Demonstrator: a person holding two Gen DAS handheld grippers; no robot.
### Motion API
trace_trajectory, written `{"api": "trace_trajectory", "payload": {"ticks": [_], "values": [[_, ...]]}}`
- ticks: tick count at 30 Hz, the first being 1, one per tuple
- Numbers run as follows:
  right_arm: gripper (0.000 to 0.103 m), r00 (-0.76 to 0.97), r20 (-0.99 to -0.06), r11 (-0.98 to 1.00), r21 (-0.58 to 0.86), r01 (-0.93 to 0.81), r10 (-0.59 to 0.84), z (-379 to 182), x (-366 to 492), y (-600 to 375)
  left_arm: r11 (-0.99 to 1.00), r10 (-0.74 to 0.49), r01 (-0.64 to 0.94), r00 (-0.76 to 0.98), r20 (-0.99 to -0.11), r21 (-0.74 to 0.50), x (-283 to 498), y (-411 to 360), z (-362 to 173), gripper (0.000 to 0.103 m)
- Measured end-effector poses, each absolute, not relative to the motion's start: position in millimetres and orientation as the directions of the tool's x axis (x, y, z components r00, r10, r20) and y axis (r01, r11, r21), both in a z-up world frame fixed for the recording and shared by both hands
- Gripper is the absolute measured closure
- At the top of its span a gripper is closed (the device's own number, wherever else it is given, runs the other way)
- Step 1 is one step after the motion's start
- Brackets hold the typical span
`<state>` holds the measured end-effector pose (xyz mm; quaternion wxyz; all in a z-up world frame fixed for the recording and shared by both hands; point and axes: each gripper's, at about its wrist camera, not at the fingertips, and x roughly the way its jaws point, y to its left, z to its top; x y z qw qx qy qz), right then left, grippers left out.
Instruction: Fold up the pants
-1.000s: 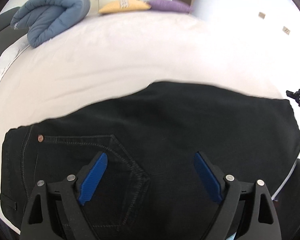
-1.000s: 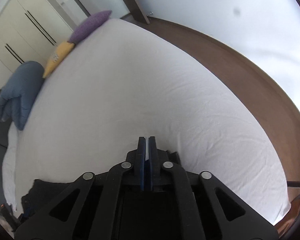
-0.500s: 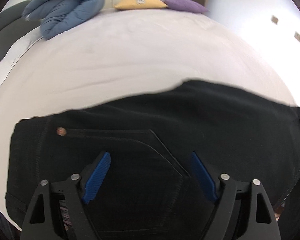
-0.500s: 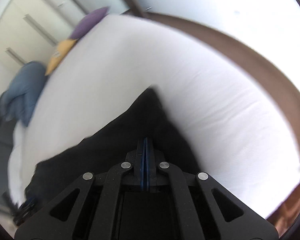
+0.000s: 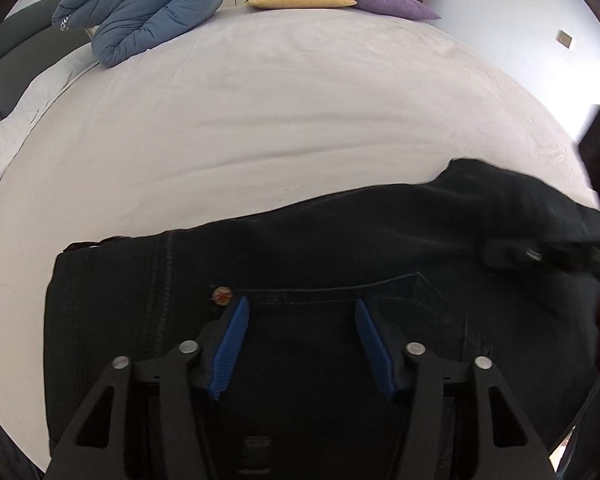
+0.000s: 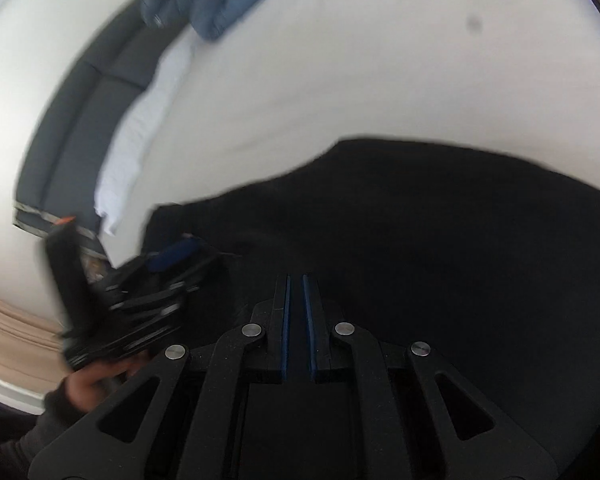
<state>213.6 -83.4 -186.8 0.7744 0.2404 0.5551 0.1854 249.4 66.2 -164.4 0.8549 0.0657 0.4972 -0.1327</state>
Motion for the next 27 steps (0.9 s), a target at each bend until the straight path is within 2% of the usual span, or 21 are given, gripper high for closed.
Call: {"api": "trace_trajectory", "payload": {"ticks": [1,5,8,10,12,14,17,18,20,21,22,23,27], "values": [[0.103,0.318,-0.781,0.823,0.568,0.004,0.538,-199,228,-83,0.954,-0.170,0.299,0.469,-0.867,-0.025,251,69,-164,0.051],[0.103,0.384,-0.715,0.752,0.655,0.072,0.585,-216,258,-108,0.949,-0.226,0.304,0.464,-0.856,-0.086,256,84,-170,0.056],[0.103,0.476,-0.789,0.849,0.508,0.146,0.389,-198,262,-143,0.943,-0.247,0.319,0.474,-0.845,-0.097,253,78,-169,0.056],[0.099,0.512,-0.788,0.825,0.513,0.236,0.343,-189,256,-168,0.946,-0.238,0.312,0.490,-0.839,-0.086,240,77,-164,0.056],[0.099,0.533,-0.753,0.793,0.566,0.226,0.385,-175,240,-178,0.956,-0.204,0.288,0.525,-0.826,-0.053,230,75,-153,0.056],[0.099,0.540,-0.697,0.770,0.624,0.133,0.472,-163,215,-173,0.955,-0.230,0.286,0.540,-0.810,-0.081,213,73,-145,0.055],[0.099,0.483,-0.624,0.712,0.702,0.002,0.615,-161,157,-148,0.959,-0.208,0.274,0.530,-0.822,-0.066,194,64,-152,0.054],[0.099,0.456,-0.626,0.708,0.706,-0.013,0.632,-167,149,-120,0.959,-0.200,0.276,0.517,-0.832,-0.058,189,60,-158,0.054],[0.101,0.410,-0.676,0.732,0.680,0.030,0.612,-199,114,-118,0.962,-0.165,0.274,0.513,-0.842,-0.021,181,54,-167,0.053],[0.103,0.421,-0.659,0.703,0.708,0.067,0.624,-215,105,-126,0.962,-0.158,0.273,0.524,-0.837,-0.011,178,53,-168,0.053],[0.103,0.466,-0.601,0.646,0.759,0.080,0.649,-221,96,-136,0.963,-0.162,0.268,0.523,-0.836,-0.019,179,55,-170,0.053],[0.103,0.517,-0.590,0.639,0.762,0.103,0.620,-220,86,-152,0.965,-0.168,0.262,0.520,-0.837,-0.032,181,56,-171,0.052],[0.103,0.632,-0.648,0.687,0.685,0.241,0.424,-204,52,-225,0.964,-0.163,0.265,0.526,-0.835,-0.022,181,57,-173,0.051]]}}
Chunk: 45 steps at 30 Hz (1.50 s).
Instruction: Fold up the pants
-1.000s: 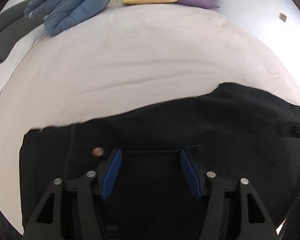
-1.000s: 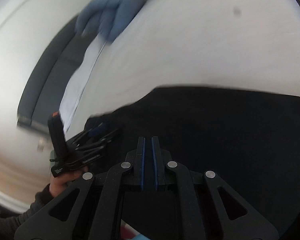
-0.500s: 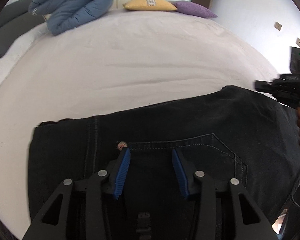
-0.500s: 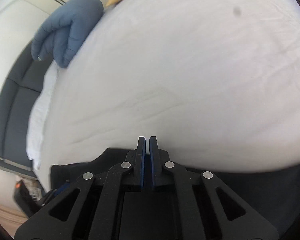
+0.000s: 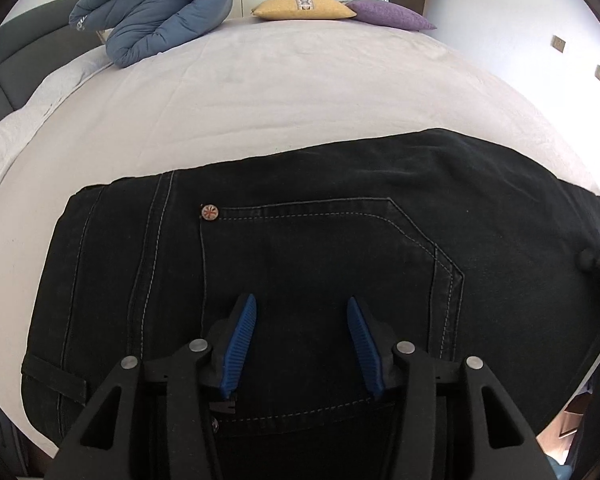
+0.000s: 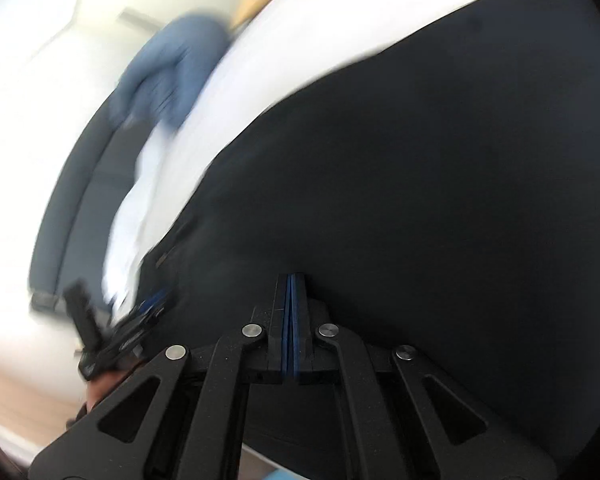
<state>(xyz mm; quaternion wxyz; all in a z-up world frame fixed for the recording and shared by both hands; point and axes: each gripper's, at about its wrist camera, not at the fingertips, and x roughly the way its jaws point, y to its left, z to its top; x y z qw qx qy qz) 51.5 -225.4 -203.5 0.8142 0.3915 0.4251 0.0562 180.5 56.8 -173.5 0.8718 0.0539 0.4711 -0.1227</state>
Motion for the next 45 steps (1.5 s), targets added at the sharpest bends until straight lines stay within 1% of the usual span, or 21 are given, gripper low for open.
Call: {"api": "trace_trajectory", "payload": {"ticks": [2,7,10,11,13,15,17,20,22,23,24,25,26,27,30,33,34,37,41,43,45], "values": [[0.103,0.685,-0.657,0.658,0.671,0.341,0.315,-180,27,-285,0.964,-0.167,0.265,0.529,-0.832,-0.025,177,58,-173,0.051],[0.103,0.740,-0.672,0.499,0.643,0.581,0.005,-161,-53,-416,0.966,-0.172,0.253,0.511,-0.842,-0.043,178,59,-168,0.052],[0.103,0.767,-0.632,0.334,0.703,0.628,-0.113,-149,-97,-462,0.969,-0.175,0.242,0.526,-0.832,-0.051,171,52,-151,0.053],[0.095,0.773,-0.622,0.337,0.705,0.624,-0.130,-138,-103,-466,0.967,-0.191,0.248,0.533,-0.824,-0.063,166,47,-146,0.053],[0.095,0.802,-0.588,0.404,0.713,0.574,-0.102,-118,-98,-456,0.953,-0.255,0.280,0.541,-0.801,-0.114,153,28,-134,0.053],[0.095,0.854,-0.519,0.464,0.768,0.441,0.048,-111,-77,-431,0.928,-0.349,0.311,0.530,-0.773,-0.205,145,3,-129,0.052],[0.095,0.851,-0.484,0.514,0.793,0.327,0.205,-113,-41,-386,0.898,-0.430,0.318,0.491,-0.758,-0.304,146,-19,-133,0.052],[0.095,0.787,-0.483,0.517,0.818,0.250,0.383,-138,12,-325,0.832,-0.550,0.349,0.422,-0.721,-0.430,148,-61,-144,0.052],[0.095,0.740,-0.495,0.527,0.820,0.225,0.455,-157,42,-286,0.806,-0.583,0.374,0.374,-0.721,-0.459,150,-81,-154,0.053],[0.095,0.722,-0.508,0.540,0.812,0.221,0.470,-166,52,-277,0.815,-0.563,0.378,0.343,-0.752,-0.438,153,-92,-163,0.066],[0.102,0.707,-0.528,0.535,0.808,0.248,0.470,-177,58,-281,0.831,-0.535,0.381,0.343,-0.772,-0.406,155,-97,-169,0.072],[0.103,0.703,-0.541,0.510,0.810,0.288,0.462,-192,58,-287,0.843,-0.511,0.385,0.352,-0.784,-0.377,156,-98,-172,0.084],[0.103,0.724,-0.509,0.451,0.841,0.300,0.466,-206,56,-290,0.851,-0.496,0.383,0.355,-0.792,-0.361,157,-97,-173,0.093],[0.103,0.752,-0.469,0.409,0.866,0.288,0.463,-216,51,-299,0.853,-0.492,0.376,0.348,-0.798,-0.362,160,-93,-174,0.097],[0.103,0.777,-0.516,0.469,0.821,0.327,0.361,-205,38,-337,0.844,-0.505,0.377,0.319,-0.802,-0.381,167,-84,-178,0.098],[0.103,0.823,-0.512,0.414,0.823,0.389,0.245,-205,18,-387,0.853,-0.479,0.394,0.333,-0.812,-0.342,165,-90,-177,0.098],[0.103,0.825,-0.533,0.420,0.803,0.424,0.187,-201,11,-402,0.857,-0.473,0.393,0.338,-0.814,-0.334,164,-94,-178,0.098],[0.103,0.808,-0.589,0.407,0.744,0.530,0.026,-184,-8,-449,0.855,-0.477,0.395,0.346,-0.808,-0.336,157,-94,-180,0.098],[0.103,0.733,-0.661,0.387,0.640,0.664,-0.162,-150,-21,-465,0.855,-0.479,0.394,0.347,-0.807,-0.338,156,-100,-181,0.098],[0.103,0.750,-0.639,0.403,0.649,0.645,-0.171,-132,-17,-455,0.856,-0.476,0.396,0.352,-0.806,-0.333,155,-101,-181,0.098],[0.103,0.808,-0.586,0.485,0.688,0.540,-0.069,-120,4,-432,0.855,-0.480,0.391,0.352,-0.803,-0.339,156,-100,-182,0.098]]}}
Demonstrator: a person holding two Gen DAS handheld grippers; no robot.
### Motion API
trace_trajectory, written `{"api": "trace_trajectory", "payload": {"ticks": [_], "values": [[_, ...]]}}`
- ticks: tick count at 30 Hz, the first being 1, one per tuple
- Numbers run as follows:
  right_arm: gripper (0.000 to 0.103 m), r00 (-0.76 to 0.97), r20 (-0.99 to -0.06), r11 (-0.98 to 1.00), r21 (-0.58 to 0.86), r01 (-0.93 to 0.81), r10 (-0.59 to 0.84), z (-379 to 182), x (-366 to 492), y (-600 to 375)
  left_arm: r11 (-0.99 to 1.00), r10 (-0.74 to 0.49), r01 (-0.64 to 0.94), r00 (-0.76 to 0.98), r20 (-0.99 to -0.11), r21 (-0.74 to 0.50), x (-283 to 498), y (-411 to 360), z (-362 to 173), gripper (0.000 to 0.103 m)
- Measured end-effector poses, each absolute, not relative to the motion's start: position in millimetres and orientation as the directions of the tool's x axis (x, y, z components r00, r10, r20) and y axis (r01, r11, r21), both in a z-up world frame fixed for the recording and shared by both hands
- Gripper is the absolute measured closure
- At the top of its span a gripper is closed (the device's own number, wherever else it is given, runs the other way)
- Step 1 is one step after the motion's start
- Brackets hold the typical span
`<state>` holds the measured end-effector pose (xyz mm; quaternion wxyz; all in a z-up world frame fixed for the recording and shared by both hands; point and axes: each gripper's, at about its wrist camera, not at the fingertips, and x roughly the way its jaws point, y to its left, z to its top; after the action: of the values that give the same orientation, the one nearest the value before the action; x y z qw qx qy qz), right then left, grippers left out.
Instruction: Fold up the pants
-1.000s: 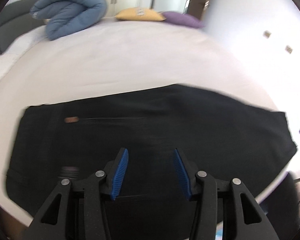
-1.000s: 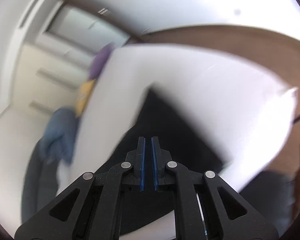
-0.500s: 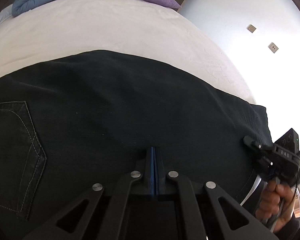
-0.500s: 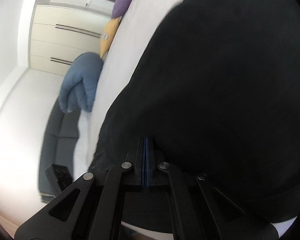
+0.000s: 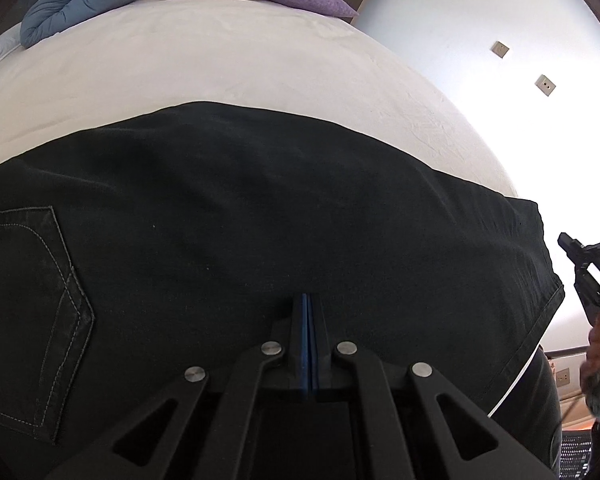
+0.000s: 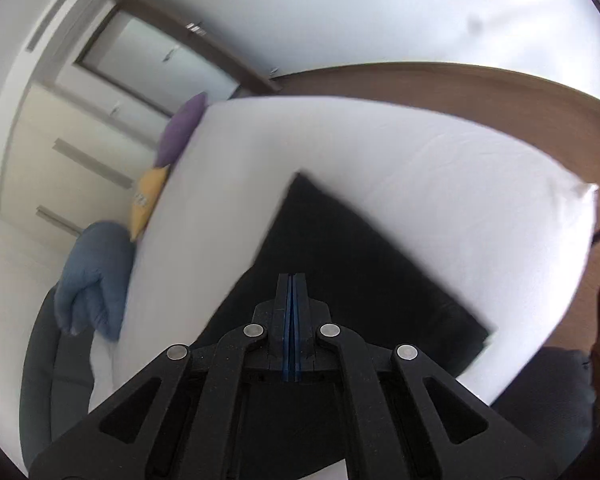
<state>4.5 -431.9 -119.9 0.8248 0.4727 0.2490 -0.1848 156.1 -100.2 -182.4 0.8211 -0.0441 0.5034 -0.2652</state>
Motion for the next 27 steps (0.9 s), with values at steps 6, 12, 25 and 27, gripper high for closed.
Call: {"api": "trace_trajectory", "payload": {"ticks": [6,12,25,27], "values": [[0.103,0.796,-0.464,0.514,0.826,0.231,0.389,-143,99,-304,0.856,-0.477,0.394,0.355,-0.804,-0.334,156,-100,-181,0.098],[0.103,0.706,-0.539,0.510,0.811,0.287,0.459,-220,124,-257,0.842,-0.509,0.392,0.345,-0.788,-0.372,158,-89,-180,0.098],[0.103,0.797,-0.592,0.483,0.736,0.476,0.117,-197,93,-370,0.869,-0.467,0.369,0.393,-0.792,-0.329,182,33,-173,0.098],[0.103,0.802,-0.596,0.446,0.727,0.522,0.033,-197,76,-393,0.887,-0.437,0.340,0.406,-0.803,-0.311,184,50,-171,0.098]]}}
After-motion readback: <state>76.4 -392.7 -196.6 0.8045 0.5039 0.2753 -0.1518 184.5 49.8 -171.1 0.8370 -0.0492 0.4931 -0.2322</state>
